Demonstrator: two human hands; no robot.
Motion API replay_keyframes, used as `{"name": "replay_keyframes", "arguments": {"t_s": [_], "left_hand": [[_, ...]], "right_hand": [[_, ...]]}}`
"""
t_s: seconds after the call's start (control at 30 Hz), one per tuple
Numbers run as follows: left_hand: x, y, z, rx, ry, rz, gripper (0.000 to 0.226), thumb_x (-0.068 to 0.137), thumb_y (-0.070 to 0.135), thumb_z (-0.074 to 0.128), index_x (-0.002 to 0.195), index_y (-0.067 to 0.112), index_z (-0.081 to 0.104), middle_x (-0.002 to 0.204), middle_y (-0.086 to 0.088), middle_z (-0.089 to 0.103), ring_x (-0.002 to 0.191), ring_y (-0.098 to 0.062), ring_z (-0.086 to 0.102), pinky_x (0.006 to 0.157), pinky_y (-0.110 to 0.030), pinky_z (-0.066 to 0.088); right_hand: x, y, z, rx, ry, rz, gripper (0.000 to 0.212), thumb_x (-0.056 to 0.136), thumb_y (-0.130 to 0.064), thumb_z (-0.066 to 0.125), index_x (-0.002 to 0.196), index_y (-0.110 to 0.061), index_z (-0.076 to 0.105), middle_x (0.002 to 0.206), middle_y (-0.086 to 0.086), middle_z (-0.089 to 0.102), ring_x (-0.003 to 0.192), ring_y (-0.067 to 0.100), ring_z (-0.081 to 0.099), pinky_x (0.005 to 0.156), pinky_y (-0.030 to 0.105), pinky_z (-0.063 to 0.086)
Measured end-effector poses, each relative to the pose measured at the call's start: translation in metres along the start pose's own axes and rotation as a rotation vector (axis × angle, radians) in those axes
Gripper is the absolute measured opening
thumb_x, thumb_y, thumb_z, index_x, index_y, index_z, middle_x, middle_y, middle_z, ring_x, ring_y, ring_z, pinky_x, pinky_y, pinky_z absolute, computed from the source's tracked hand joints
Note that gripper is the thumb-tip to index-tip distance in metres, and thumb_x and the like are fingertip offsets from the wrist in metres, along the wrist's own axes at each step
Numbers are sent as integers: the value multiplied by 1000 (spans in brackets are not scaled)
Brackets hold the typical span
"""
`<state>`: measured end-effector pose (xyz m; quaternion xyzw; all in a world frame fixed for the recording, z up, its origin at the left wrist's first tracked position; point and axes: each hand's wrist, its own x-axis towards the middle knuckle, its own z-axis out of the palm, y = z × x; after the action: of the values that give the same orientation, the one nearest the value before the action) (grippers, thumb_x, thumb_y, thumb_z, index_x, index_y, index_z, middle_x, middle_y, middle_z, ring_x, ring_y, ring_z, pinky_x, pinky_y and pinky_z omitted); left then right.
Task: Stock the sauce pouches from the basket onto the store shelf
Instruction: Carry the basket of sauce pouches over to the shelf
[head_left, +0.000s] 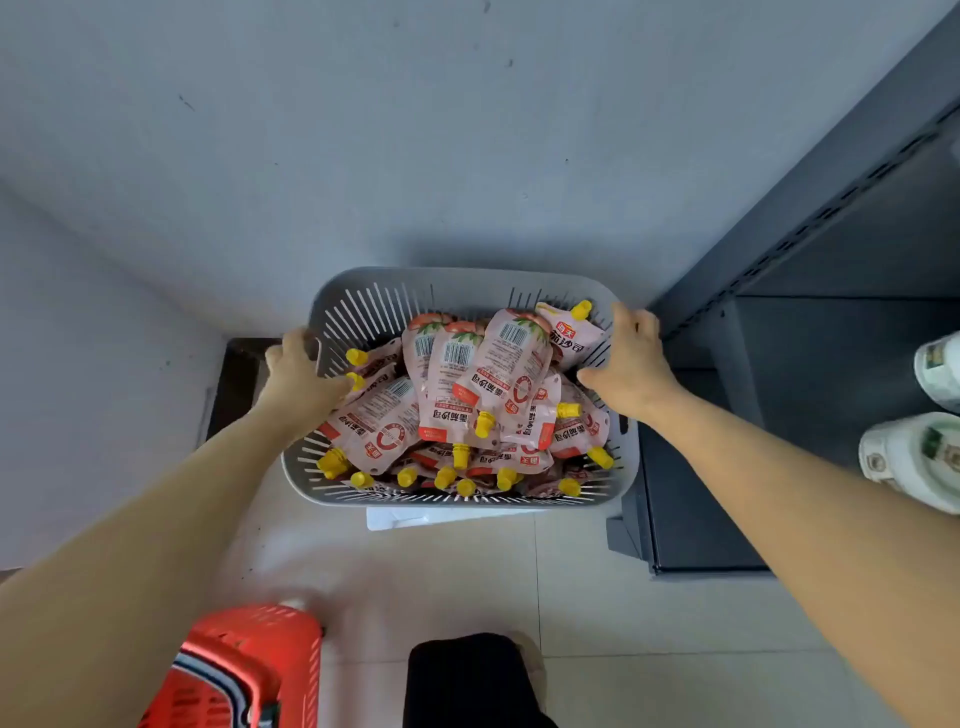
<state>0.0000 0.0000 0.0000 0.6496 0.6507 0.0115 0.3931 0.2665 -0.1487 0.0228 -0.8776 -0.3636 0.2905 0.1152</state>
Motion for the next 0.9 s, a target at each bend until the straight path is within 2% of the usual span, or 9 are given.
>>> {"name": "replay_keyframes", "arguments": {"t_s": [0.13, 0.23, 0.33, 0.43, 0.57, 0.63, 0.7, 0.77, 0.9], "left_hand": [[10, 3, 3, -254, -11, -164, 71, 83, 21, 68, 141, 15, 27, 133, -16, 49, 98, -30, 59, 72, -37, 49], [18, 5, 5, -352, -11, -244, 59, 83, 30, 66, 133, 8, 42, 126, -15, 57, 106, -30, 57, 79, -38, 45], [19, 10, 5, -411, -6, -300, 53, 88, 33, 60, 131, 6, 47, 131, -13, 55, 114, -30, 53, 91, -40, 42], [23, 13, 5, -497, -6, -328, 55, 89, 35, 58, 134, 5, 44, 140, -13, 48, 128, -30, 46, 105, -41, 36], [28, 13, 2, -565, -2, -393, 57, 87, 38, 60, 134, 9, 46, 138, -11, 51, 122, -26, 50, 110, -47, 33], [28, 11, -3, -621, -24, -413, 51, 86, 38, 62, 126, 8, 53, 113, -12, 62, 91, -18, 54, 100, -37, 42], [25, 9, -10, -675, -76, -425, 34, 86, 39, 61, 102, 9, 61, 76, -3, 52, 66, -12, 41, 74, -25, 41], [20, 9, -15, -698, -108, -448, 25, 88, 37, 59, 79, 14, 55, 67, 0, 42, 60, -10, 36, 61, -23, 36], [5, 6, -21, -723, -123, -480, 28, 88, 39, 58, 74, 15, 53, 65, 0, 44, 60, -11, 38, 62, -24, 35]], "right_hand": [[9, 3, 1, 293, 55, 203, 73, 81, -11, 69, 141, -6, 28, 140, 18, 38, 124, 31, 45, 99, 39, 41], [13, 10, 2, 464, -4, 328, 39, 85, -15, 67, 119, -1, 54, 116, 18, 61, 92, 25, 59, 70, 32, 50], [14, 15, 0, 683, -60, 449, 41, 90, -28, 61, 119, 1, 56, 116, 21, 62, 99, 29, 63, 85, 37, 51], [17, 20, -3, 853, -115, 523, 51, 92, -38, 56, 123, 2, 53, 118, 18, 61, 97, 26, 61, 89, 35, 49], [18, 23, -1, 936, -110, 555, 46, 92, -38, 54, 117, 1, 56, 104, 11, 60, 100, 25, 59, 95, 35, 47], [18, 23, 1, 942, -85, 565, 39, 92, -39, 55, 105, -3, 58, 92, 8, 59, 92, 21, 59, 92, 34, 48], [18, 20, 3, 936, -69, 577, 34, 90, -42, 56, 89, -7, 57, 83, 5, 55, 78, 17, 55, 81, 31, 50], [16, 19, 4, 919, -63, 585, 33, 89, -44, 57, 82, -11, 55, 80, 4, 52, 69, 16, 51, 66, 27, 47], [3, 20, 6, 906, -50, 597, 33, 89, -43, 57, 80, -12, 55, 75, 3, 50, 65, 15, 47, 61, 26, 43]]}}
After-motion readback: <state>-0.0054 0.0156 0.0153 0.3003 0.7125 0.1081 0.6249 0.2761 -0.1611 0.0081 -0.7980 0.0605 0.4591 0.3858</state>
